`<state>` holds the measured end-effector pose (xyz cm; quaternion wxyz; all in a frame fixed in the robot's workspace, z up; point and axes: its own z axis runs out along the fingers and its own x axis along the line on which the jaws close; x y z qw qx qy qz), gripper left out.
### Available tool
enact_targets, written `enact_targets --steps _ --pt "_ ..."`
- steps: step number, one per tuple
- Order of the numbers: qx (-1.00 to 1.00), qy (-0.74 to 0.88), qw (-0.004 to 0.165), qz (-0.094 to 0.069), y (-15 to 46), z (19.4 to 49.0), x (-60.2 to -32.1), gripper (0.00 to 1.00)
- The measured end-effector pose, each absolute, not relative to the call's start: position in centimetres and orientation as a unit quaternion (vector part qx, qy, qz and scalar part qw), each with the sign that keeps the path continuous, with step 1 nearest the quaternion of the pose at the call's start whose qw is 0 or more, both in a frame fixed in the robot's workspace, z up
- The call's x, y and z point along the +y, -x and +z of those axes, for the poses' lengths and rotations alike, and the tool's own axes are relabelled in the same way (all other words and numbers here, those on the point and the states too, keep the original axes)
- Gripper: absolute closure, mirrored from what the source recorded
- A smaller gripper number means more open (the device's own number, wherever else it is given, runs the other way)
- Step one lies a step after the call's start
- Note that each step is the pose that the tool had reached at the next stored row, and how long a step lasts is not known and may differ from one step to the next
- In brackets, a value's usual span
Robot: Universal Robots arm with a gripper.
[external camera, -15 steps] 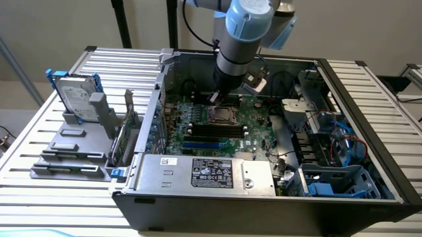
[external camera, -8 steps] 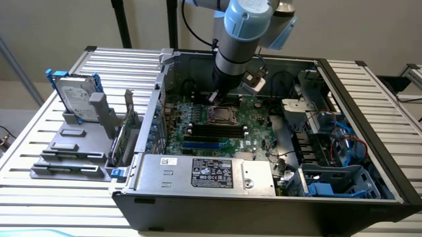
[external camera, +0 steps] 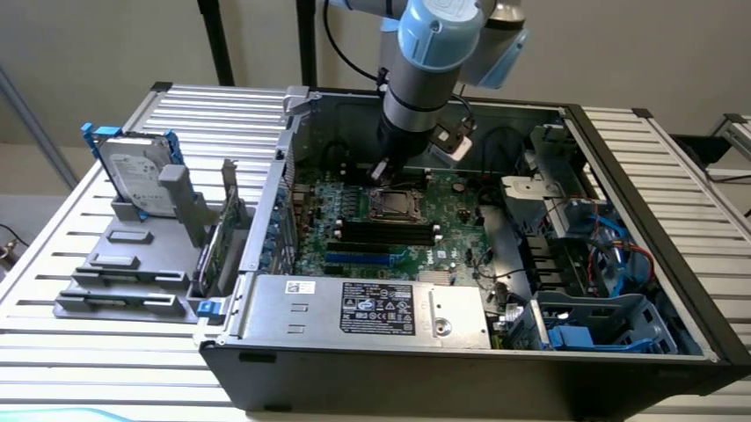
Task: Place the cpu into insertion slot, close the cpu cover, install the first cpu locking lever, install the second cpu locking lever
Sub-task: 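Install the first cpu locking lever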
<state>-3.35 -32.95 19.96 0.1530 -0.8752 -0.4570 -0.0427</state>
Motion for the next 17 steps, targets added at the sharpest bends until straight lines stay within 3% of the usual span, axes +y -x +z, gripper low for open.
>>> enact_targets --steps 17 --pt "-0.456 0.875 0.156 -0.04 2.2 20.0 -33.5 0.89"
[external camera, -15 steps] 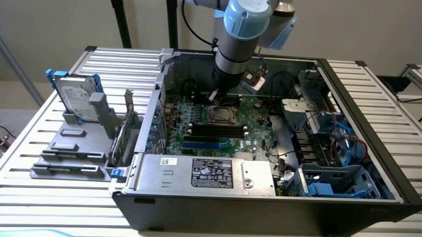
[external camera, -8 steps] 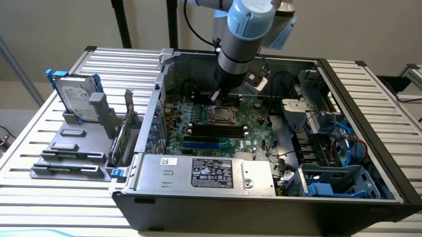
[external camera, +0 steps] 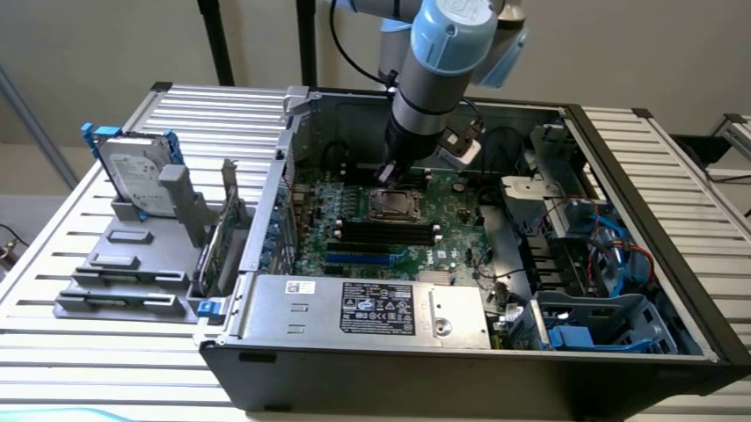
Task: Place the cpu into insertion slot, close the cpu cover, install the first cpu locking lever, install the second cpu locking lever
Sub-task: 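Install the first cpu locking lever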
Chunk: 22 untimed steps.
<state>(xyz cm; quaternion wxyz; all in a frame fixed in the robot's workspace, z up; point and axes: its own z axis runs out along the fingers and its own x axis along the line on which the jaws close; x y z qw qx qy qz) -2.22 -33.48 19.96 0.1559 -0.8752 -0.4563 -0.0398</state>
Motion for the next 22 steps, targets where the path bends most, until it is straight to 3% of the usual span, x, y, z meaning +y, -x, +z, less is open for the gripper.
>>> enact_targets --steps 22 --pt "-0.456 0.874 0.161 -0.042 2.91 19.95 -33.36 0.89"
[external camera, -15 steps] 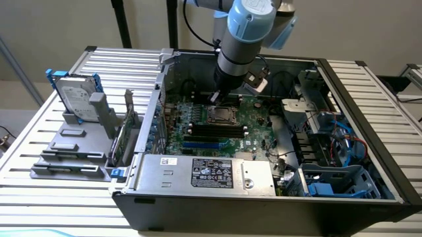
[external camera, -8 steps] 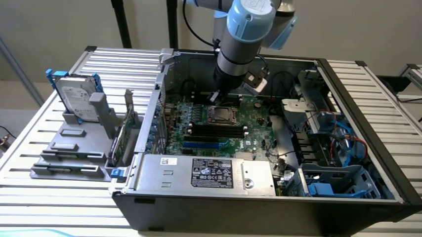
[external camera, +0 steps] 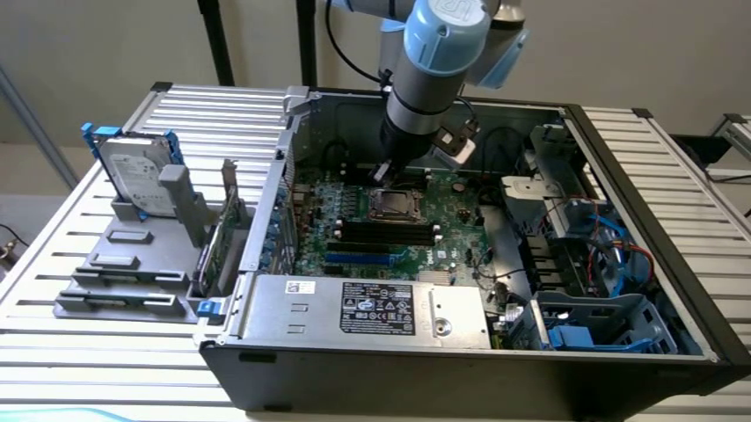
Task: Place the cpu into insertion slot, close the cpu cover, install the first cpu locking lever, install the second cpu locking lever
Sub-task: 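Install the first cpu locking lever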
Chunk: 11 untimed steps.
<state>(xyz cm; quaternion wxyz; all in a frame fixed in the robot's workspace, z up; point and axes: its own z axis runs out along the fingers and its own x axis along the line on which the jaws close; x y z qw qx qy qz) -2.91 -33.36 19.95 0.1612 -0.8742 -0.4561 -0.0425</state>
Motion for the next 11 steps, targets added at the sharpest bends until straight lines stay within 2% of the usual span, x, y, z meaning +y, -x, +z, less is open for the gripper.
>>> enact_targets --steps 11 --pt "-0.456 0.874 0.161 -0.042 1.98 19.88 -33.37 0.89"
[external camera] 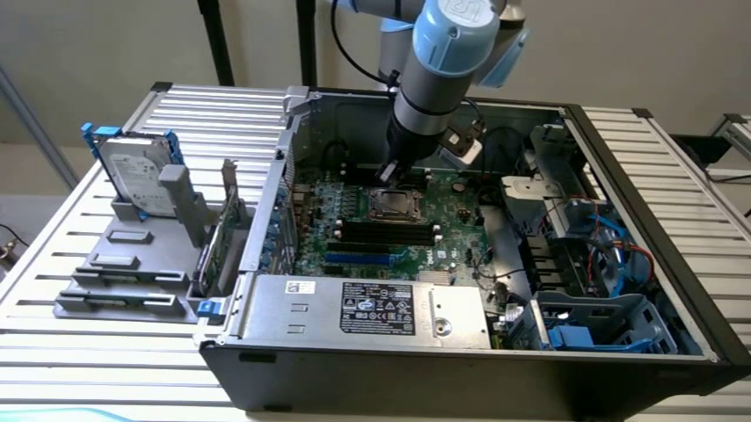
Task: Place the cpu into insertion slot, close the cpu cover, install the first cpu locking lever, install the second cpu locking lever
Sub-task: 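Install the first cpu locking lever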
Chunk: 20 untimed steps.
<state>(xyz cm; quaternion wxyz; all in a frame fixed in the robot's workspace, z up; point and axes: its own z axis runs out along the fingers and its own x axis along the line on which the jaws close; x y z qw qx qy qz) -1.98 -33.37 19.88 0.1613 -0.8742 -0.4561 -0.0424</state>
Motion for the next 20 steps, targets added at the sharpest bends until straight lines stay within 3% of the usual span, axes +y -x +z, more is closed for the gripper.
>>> enact_targets --steps 20 --pt "-0.456 0.874 0.163 -0.043 2.28 19.78 -33.37 0.89"
